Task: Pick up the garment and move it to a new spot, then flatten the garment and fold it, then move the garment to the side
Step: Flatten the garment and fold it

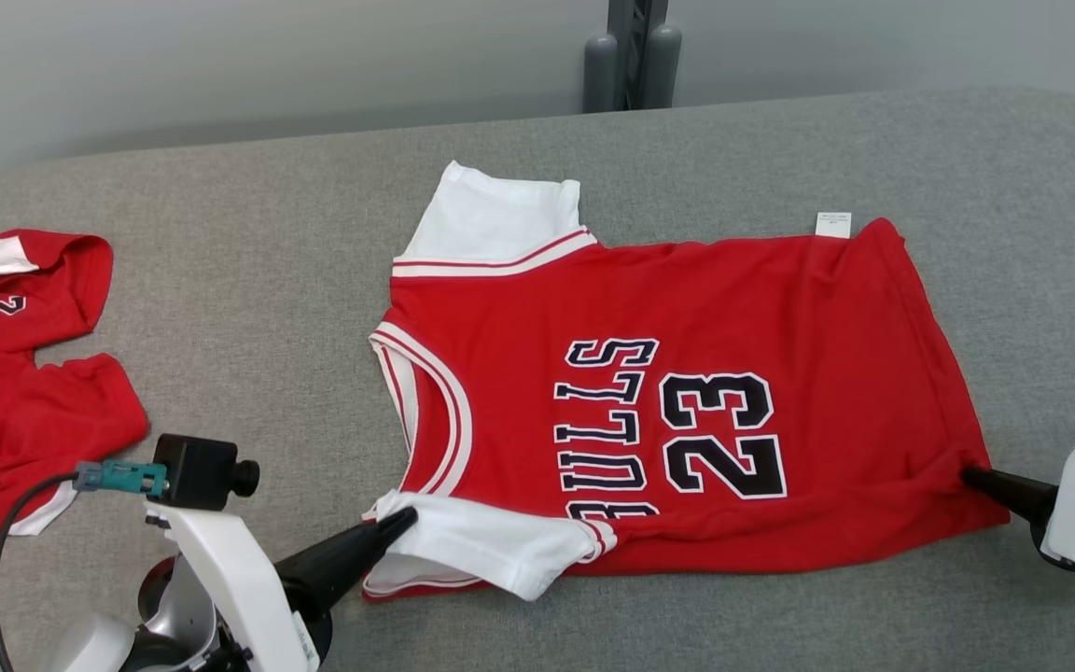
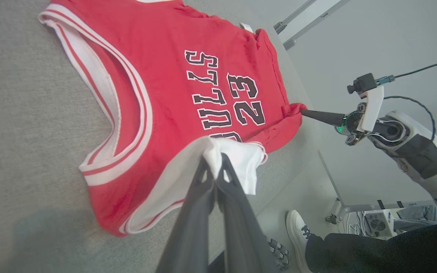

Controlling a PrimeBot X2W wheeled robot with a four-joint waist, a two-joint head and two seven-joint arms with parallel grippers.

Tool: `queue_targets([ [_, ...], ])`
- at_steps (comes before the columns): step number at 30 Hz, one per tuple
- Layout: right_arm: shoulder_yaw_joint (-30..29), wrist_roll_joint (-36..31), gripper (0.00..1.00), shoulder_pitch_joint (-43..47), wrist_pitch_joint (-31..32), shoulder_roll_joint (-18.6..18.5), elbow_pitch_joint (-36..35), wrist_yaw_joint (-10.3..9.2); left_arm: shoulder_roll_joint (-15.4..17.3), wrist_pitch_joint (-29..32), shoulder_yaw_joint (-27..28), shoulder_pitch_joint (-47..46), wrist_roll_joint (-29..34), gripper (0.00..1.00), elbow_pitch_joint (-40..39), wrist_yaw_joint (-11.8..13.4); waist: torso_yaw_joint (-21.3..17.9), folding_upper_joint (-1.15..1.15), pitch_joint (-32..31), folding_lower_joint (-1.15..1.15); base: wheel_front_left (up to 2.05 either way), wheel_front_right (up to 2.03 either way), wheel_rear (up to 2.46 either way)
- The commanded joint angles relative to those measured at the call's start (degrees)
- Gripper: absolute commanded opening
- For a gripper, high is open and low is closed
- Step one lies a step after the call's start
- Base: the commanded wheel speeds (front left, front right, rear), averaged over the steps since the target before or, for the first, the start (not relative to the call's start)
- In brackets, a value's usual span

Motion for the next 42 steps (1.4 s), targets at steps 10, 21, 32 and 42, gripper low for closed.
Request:
queue_targets([
  [10, -1.2, -3.2, 0.0, -2.4, -3.7, 1.7, 0.6, -0.02, -2.7, -2.6, 0.5, -4.2, 2.5, 0.0, 4.6, 0.8, -0.4, 0.0, 2.5, 0.0, 0.0, 0.0, 0.0],
  [21, -0.9, -5.9, 0.0, -4.1, -8.7, 3.0, 0.4, -0.02, -5.3, -5.0, 0.6, -7.9, 4.5, 0.0, 9.8, 0.9, -0.3, 0.0, 4.3, 0.0, 0.0, 0.0, 0.0],
  [32, -1.2, -5.7, 1.0, -6.0, -11.8, 4.6, 4.0, -0.02, -9.1, -9.4, 1.0, -11.5, 7.1, 1.0, 16.5, 1.8, -0.1, 0.0, 5.4, 0.0, 0.0, 0.0, 0.0],
  [42, -2.3, -7.8, 1.0, -6.4, -18.4, 4.9, 5.5, -0.02, -12.3, -21.0, 4.1, -12.7, 11.0, 1.0, 21.6, 3.0, 0.0, 0.0, 4.4, 0.0, 0.0, 0.0, 0.0],
])
